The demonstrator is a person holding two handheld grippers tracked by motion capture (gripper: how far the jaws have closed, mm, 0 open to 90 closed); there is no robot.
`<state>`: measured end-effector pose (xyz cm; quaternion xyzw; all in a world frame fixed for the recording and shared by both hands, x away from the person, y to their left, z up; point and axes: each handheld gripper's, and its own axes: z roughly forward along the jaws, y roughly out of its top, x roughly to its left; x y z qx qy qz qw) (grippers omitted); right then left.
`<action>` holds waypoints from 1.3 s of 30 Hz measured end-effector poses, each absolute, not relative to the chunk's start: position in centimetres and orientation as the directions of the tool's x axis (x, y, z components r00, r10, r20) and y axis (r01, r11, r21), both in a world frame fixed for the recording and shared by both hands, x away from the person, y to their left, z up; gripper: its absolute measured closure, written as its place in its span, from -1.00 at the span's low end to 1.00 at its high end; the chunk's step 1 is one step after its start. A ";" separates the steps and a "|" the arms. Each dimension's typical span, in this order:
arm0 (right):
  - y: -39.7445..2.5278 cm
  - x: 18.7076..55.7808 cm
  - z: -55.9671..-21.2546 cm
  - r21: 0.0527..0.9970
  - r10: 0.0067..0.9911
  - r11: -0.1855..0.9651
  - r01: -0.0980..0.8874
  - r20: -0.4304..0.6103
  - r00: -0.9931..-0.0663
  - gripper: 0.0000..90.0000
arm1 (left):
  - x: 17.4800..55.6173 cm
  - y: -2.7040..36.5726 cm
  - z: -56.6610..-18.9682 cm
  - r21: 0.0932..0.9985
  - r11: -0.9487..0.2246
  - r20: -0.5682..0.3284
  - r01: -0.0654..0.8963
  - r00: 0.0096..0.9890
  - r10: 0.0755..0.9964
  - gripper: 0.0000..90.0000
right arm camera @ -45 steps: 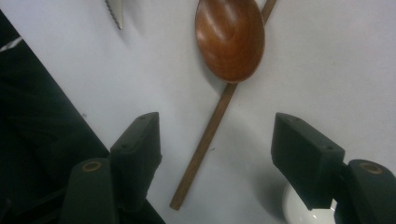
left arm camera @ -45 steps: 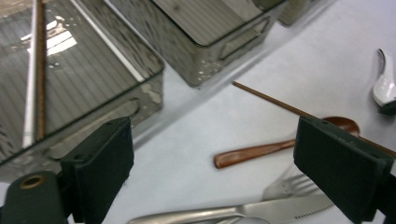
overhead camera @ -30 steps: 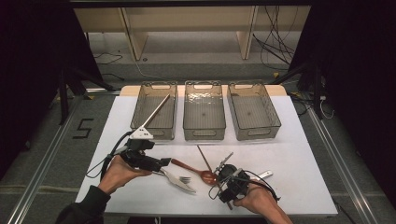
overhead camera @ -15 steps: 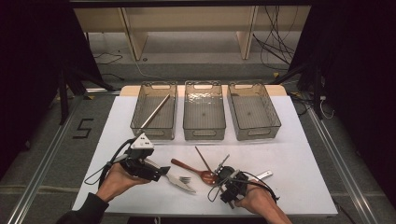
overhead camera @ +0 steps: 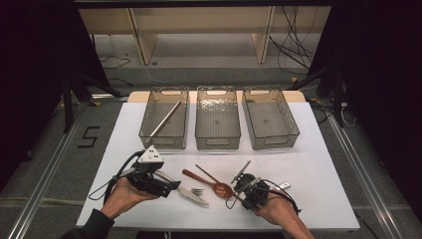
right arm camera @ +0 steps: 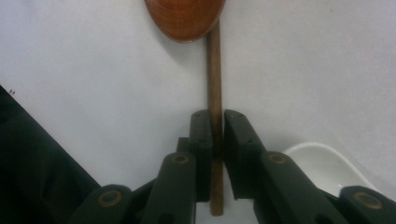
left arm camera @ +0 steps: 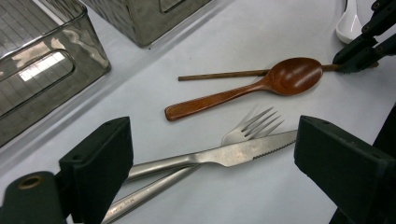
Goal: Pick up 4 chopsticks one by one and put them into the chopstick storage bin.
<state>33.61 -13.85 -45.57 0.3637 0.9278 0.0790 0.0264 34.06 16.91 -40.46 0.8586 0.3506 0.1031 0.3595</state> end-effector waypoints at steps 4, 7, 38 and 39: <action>-13.9 33.7 -45.6 0.166 0.683 0.718 0.676 0.014 -0.730 0.88 | 34.0 16.8 -40.5 0.689 -0.502 -0.067 0.522 0.737 0.673 -0.75; -14.1 33.7 -45.5 0.168 0.685 0.715 0.678 0.021 -0.728 0.88 | 34.1 16.9 -40.6 0.689 -0.499 -0.072 0.525 0.735 0.674 -0.74; -14.2 31.9 -40.9 0.301 0.523 0.819 0.489 -0.038 -0.852 0.89 | 34.9 17.4 -39.7 0.690 -0.512 -0.065 0.511 0.749 0.660 -0.75; -14.1 31.8 -40.9 0.300 0.510 0.826 0.477 -0.040 -0.859 0.89 | 34.9 17.2 -39.6 0.688 -0.520 -0.064 0.506 0.756 0.651 -0.74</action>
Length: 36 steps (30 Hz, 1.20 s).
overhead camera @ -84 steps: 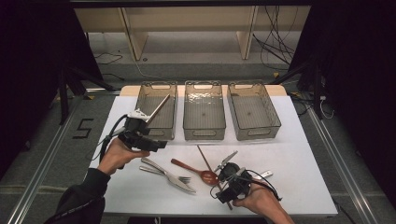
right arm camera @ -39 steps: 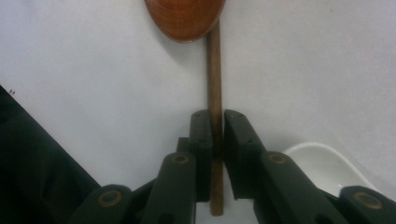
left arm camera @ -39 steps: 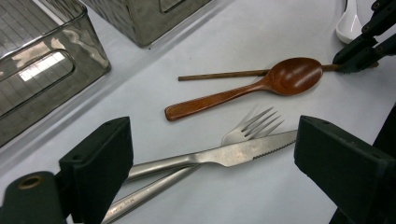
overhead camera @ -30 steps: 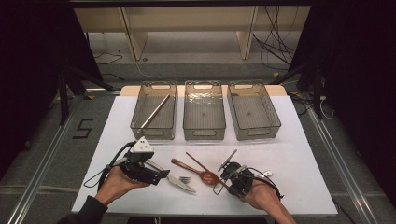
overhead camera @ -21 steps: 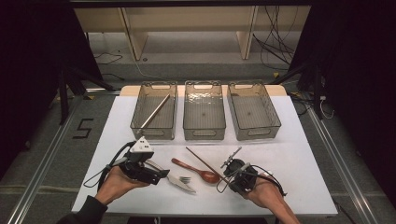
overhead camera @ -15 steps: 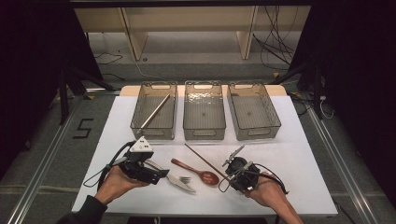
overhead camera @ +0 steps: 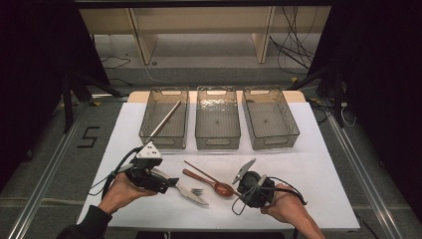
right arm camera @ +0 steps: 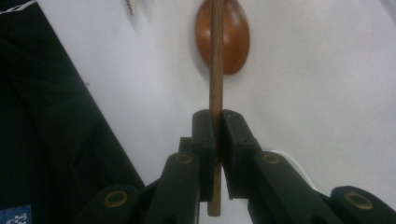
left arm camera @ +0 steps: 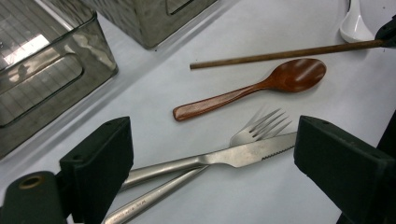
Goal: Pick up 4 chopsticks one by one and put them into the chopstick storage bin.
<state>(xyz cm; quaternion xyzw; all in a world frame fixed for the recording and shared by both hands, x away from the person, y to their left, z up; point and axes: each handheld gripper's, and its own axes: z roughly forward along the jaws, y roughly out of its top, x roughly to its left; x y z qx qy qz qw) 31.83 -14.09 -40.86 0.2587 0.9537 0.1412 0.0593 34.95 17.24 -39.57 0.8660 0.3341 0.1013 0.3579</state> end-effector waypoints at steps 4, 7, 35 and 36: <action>-13.5 31.4 -40.7 0.301 0.466 0.850 0.432 -0.046 -0.884 0.89 | 34.8 16.0 -39.3 0.665 -0.570 -0.077 0.483 0.803 0.591 -0.74; -13.2 31.1 -40.7 0.292 0.439 0.864 0.410 -0.039 -0.897 0.89 | 34.6 14.9 -39.1 0.650 -0.609 -0.066 0.454 0.833 0.550 -0.72; -11.7 29.4 -40.4 0.271 0.278 0.929 0.253 -0.054 -0.959 0.89 | 33.9 10.3 -40.7 0.421 -0.870 -0.059 0.257 0.965 0.257 -0.08; -11.7 29.4 -40.4 0.270 0.264 0.933 0.239 -0.059 -0.963 0.89 | 33.9 10.2 -40.7 0.420 -0.871 -0.062 0.256 0.965 0.254 -0.04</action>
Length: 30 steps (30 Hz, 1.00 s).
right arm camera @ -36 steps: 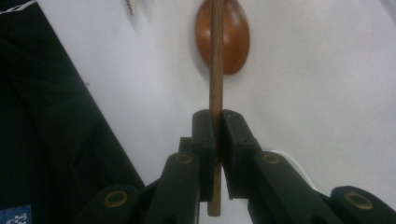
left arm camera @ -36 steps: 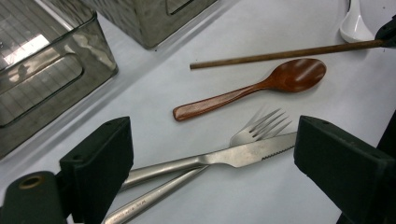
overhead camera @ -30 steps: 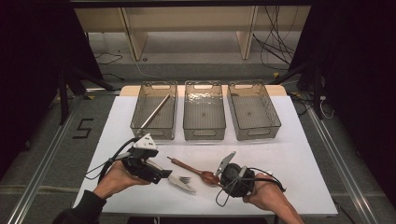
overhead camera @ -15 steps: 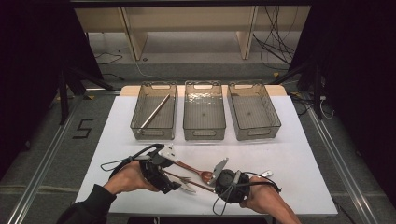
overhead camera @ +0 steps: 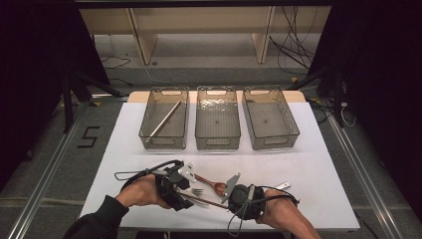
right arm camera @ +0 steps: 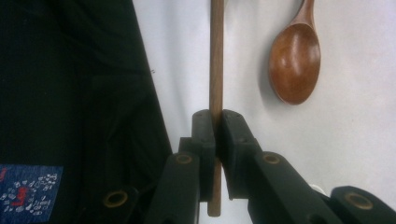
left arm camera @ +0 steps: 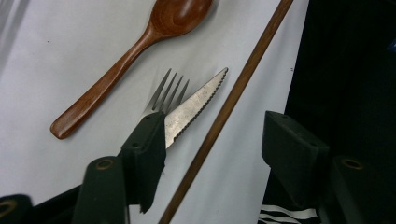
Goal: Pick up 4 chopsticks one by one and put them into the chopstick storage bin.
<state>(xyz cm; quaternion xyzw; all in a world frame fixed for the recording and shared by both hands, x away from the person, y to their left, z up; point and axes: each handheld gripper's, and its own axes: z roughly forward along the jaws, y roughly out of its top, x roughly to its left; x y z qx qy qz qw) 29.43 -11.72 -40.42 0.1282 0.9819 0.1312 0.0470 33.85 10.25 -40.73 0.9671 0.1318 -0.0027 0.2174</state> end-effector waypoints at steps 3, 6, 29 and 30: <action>-11.7 29.4 -40.4 0.269 0.263 0.933 0.240 -0.054 -0.963 0.89 | 33.8 10.1 -40.8 0.408 -0.880 -0.060 0.241 0.969 0.238 0.10; -11.7 29.3 -40.3 0.263 0.251 0.937 0.229 -0.054 -0.967 0.89 | 33.8 10.1 -40.9 0.397 -0.886 -0.066 0.242 0.970 0.235 0.24; -12.7 29.9 -40.2 0.283 0.239 0.935 0.216 -0.051 -0.970 0.75 | 33.0 9.7 -41.6 0.401 -0.908 -0.153 0.120 0.986 0.063 0.87; -13.0 30.2 -40.2 0.289 0.249 0.931 0.224 -0.050 -0.967 0.72 | 33.0 9.6 -41.6 0.399 -0.910 -0.148 0.118 0.987 0.063 0.88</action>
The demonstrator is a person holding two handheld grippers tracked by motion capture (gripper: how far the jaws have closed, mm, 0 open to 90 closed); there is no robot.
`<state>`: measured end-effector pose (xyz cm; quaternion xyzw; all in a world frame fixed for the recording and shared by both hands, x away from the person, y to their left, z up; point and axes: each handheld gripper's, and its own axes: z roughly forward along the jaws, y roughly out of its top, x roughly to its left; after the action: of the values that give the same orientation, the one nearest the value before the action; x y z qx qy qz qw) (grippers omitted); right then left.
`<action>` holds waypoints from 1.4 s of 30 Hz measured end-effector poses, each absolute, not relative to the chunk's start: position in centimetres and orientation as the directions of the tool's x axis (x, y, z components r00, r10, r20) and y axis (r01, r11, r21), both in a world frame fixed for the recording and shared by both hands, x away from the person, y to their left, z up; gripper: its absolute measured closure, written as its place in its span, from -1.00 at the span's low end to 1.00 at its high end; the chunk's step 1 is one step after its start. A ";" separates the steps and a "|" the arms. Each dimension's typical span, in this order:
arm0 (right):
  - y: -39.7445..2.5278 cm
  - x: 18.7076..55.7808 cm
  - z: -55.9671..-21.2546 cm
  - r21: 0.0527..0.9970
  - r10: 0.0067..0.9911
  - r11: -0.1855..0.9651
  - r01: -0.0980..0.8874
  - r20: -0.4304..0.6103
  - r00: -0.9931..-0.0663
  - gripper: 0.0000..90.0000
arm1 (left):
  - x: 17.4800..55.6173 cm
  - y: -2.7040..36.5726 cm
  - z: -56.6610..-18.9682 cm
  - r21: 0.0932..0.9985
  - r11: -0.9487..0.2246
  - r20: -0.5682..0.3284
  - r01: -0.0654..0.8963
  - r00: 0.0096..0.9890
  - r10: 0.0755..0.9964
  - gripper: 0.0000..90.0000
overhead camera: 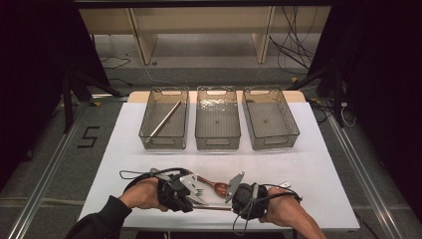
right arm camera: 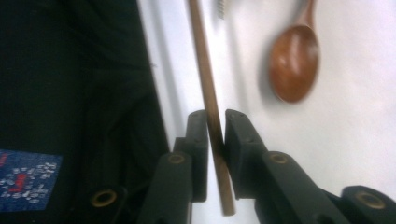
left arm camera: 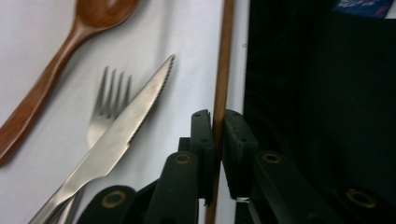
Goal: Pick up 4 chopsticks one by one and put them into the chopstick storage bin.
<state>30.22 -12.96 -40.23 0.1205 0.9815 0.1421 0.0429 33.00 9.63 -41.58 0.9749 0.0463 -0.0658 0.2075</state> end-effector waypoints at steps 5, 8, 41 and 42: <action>-14.1 31.0 -39.7 0.321 0.318 0.903 0.286 -0.051 -0.947 0.41 | 33.5 10.3 -41.5 0.409 -0.897 -0.144 0.168 0.982 0.119 0.89; -14.9 31.3 -38.8 0.370 0.386 0.862 0.348 -0.033 -0.922 0.21 | 33.9 11.0 -41.3 0.429 -0.878 -0.141 0.210 0.976 0.164 0.89; -16.9 33.3 -40.0 0.522 0.675 0.609 0.597 0.054 -0.736 -0.41 | 39.0 19.5 -37.6 0.610 -0.604 -0.072 0.513 0.795 0.602 0.89; -16.9 33.3 -40.0 0.521 0.676 0.608 0.599 0.055 -0.735 -0.41 | 39.3 19.8 -37.4 0.616 -0.594 -0.067 0.517 0.786 0.614 0.89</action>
<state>33.26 -16.86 -40.01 0.3567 0.8937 0.2621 0.0737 39.28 19.80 -37.40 0.8896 0.3179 0.0763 0.3190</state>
